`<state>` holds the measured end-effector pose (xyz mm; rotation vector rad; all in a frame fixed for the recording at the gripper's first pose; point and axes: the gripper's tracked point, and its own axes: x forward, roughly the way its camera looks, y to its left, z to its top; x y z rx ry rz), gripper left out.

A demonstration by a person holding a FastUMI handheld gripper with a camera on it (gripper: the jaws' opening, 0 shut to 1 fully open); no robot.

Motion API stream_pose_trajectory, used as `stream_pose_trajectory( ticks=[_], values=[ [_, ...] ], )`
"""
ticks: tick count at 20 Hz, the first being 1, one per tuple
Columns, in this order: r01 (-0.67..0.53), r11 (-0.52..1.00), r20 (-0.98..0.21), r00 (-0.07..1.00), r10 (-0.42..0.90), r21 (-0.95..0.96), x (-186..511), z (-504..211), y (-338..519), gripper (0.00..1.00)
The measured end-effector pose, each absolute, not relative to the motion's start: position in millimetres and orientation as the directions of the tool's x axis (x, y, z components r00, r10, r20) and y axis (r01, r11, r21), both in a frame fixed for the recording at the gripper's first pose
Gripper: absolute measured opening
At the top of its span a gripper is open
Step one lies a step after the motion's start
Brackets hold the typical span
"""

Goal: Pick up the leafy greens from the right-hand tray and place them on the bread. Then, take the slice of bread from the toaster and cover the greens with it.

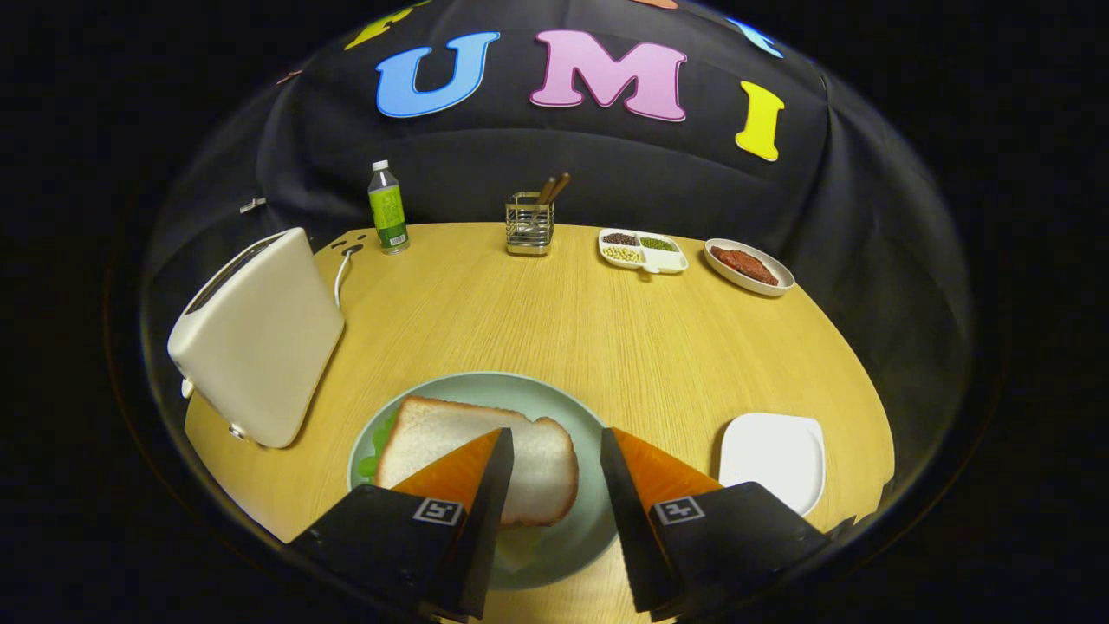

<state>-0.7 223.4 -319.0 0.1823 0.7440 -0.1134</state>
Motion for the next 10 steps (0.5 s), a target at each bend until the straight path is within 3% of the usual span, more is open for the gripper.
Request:
stream_pose_trajectory(
  ticks=[3,10],
  values=[
    [0.157,0.980,-0.667,0.744,-0.038,0.120,2,-311,214,0.99],
    [0.098,0.986,-0.560,0.829,-0.006,0.134,6,-242,191,0.99]
  ],
)
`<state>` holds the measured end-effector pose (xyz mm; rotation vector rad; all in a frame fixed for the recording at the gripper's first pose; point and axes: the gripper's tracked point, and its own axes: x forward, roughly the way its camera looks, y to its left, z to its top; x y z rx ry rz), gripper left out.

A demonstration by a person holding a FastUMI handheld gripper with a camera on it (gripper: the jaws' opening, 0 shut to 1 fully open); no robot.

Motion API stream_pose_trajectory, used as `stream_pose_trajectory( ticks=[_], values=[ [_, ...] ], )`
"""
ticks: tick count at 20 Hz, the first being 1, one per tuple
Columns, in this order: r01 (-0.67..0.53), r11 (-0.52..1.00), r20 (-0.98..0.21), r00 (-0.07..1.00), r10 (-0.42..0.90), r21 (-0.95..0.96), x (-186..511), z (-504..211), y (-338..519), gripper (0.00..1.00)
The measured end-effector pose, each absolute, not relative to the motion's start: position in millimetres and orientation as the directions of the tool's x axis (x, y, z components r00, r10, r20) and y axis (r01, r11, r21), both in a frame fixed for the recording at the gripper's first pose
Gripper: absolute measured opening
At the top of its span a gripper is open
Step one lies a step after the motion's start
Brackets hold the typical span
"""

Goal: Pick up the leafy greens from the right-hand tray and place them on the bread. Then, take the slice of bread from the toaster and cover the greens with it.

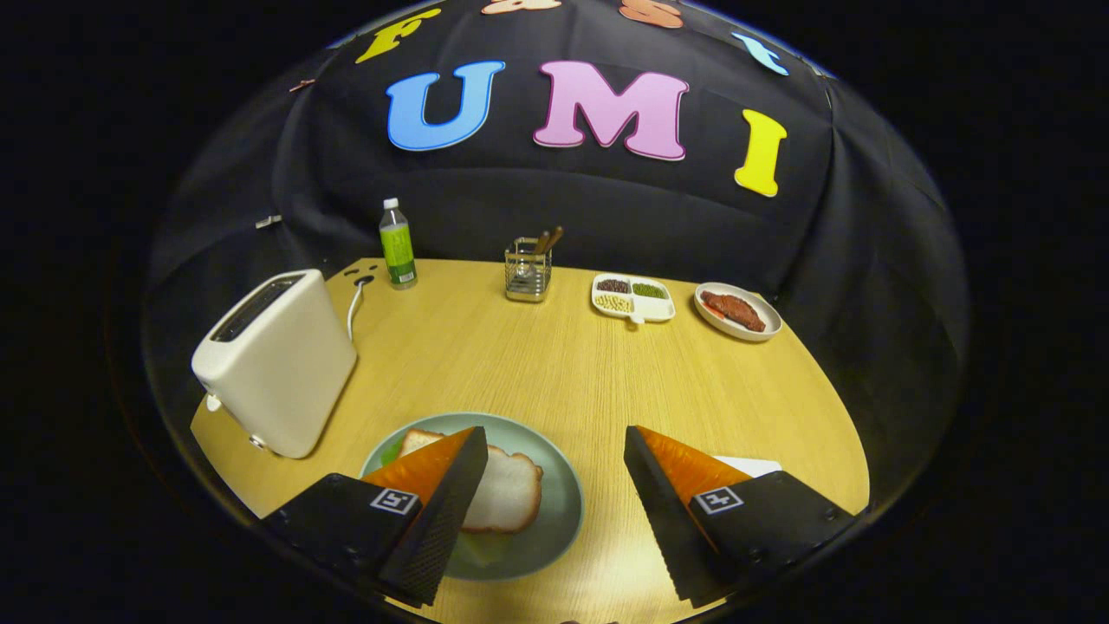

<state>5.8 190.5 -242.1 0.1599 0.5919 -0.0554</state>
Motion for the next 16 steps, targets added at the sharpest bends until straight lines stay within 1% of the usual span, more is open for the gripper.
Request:
stream_pose_trajectory(
  ticks=[5,11,13,16],
  values=[
    [0.032,0.993,-0.425,0.905,0.018,0.112,8,-164,168,0.99],
    [-0.017,0.996,-0.287,0.957,0.041,0.084,-1,-83,144,0.99],
    [-0.027,0.997,-0.252,0.967,0.045,0.073,-7,-64,138,0.99],
    [-0.040,0.995,-0.233,0.971,0.060,0.091,-12,-54,134,0.98]
  ],
)
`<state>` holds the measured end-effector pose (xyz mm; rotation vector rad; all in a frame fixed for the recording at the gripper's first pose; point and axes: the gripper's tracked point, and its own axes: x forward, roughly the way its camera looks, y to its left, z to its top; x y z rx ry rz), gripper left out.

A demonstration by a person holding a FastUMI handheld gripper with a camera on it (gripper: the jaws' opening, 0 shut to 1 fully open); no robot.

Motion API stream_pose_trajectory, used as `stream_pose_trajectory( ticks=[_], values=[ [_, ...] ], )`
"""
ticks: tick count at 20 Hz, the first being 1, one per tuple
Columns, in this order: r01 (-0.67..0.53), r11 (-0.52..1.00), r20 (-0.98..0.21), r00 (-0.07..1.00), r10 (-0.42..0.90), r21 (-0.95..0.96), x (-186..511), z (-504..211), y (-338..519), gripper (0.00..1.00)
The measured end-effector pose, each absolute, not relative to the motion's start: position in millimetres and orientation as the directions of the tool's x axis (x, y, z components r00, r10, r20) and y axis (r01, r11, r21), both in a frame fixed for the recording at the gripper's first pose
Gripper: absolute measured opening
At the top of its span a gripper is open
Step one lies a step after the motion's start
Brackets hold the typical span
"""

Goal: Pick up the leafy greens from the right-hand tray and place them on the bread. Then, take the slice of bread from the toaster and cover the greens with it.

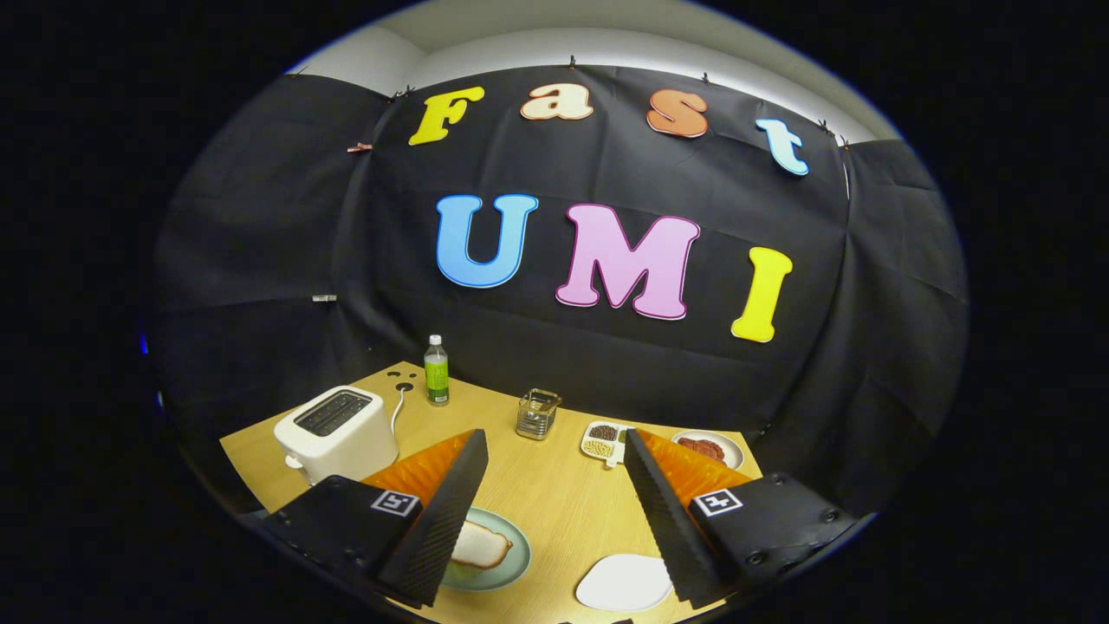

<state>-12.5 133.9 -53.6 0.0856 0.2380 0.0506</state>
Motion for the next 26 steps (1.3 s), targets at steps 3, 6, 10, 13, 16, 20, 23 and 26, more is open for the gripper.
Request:
stream_pose_trajectory(
  ticks=[3,6,10,13,16,20,23,26],
  values=[
    [-0.051,0.996,-0.222,0.973,0.066,0.073,-22,-51,128,0.98],
    [-0.071,0.997,-0.208,0.975,0.074,0.024,-30,-51,128,0.98],
    [-0.074,0.997,-0.178,0.981,0.072,-0.001,-35,-45,128,0.98],
    [-0.070,0.997,-0.171,0.983,0.073,0.023,-35,-45,131,0.99],
    [-0.066,0.997,-0.177,0.982,0.073,0.040,-33,-47,129,0.98],
    [-0.062,0.997,-0.189,0.980,0.069,0.042,-32,-53,127,0.98],
    [-0.058,0.997,-0.194,0.979,0.066,0.043,-32,-55,125,0.98],
    [-0.056,0.998,-0.197,0.978,0.063,0.041,-33,-55,124,0.98]
  ],
)
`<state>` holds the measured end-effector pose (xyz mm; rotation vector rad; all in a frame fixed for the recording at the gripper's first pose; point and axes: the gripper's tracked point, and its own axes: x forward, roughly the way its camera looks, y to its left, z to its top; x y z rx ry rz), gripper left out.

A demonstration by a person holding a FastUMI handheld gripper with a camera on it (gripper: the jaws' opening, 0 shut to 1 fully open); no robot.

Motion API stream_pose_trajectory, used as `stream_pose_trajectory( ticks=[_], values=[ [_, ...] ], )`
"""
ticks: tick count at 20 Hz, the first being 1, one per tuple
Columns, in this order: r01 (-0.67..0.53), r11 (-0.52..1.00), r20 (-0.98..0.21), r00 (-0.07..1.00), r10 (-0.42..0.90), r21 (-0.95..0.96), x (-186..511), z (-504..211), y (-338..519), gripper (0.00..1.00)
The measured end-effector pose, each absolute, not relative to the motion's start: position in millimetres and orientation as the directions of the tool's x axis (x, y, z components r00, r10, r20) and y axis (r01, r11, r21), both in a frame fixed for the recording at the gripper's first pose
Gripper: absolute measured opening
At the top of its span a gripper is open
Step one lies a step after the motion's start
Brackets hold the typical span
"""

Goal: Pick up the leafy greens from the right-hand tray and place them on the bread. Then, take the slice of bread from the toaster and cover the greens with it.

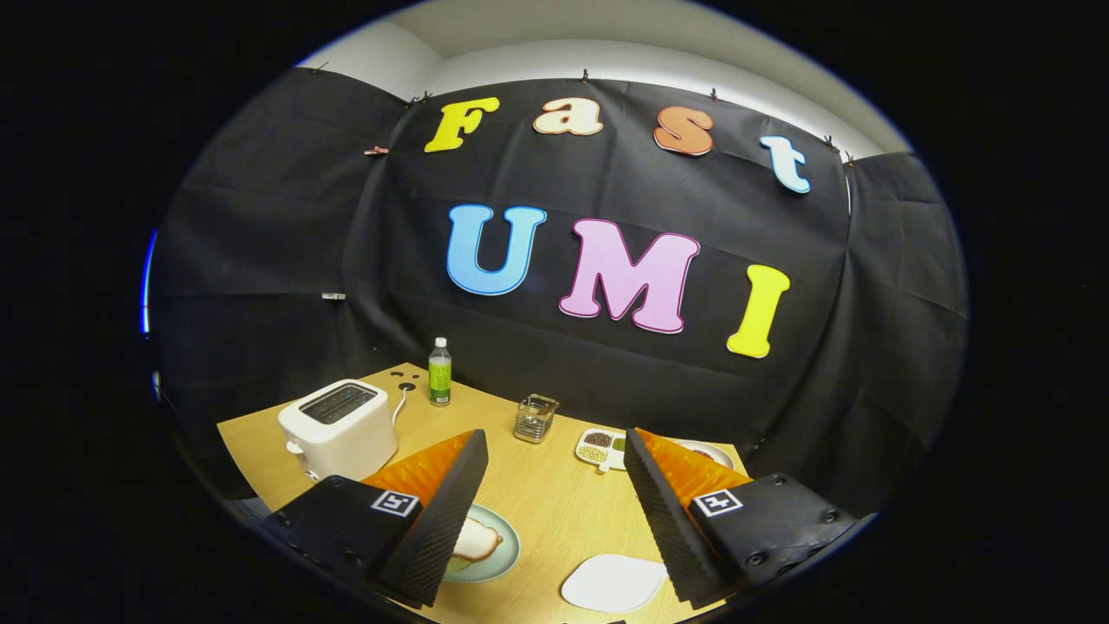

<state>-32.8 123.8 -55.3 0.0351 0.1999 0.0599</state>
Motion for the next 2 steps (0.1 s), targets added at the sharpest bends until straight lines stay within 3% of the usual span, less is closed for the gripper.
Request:
stream_pose_trajectory(
  ticks=[2],
  values=[
    [-0.053,0.998,-0.199,0.978,0.061,0.044,-32.8,-55.2,123.2,0.98]
  ],
)
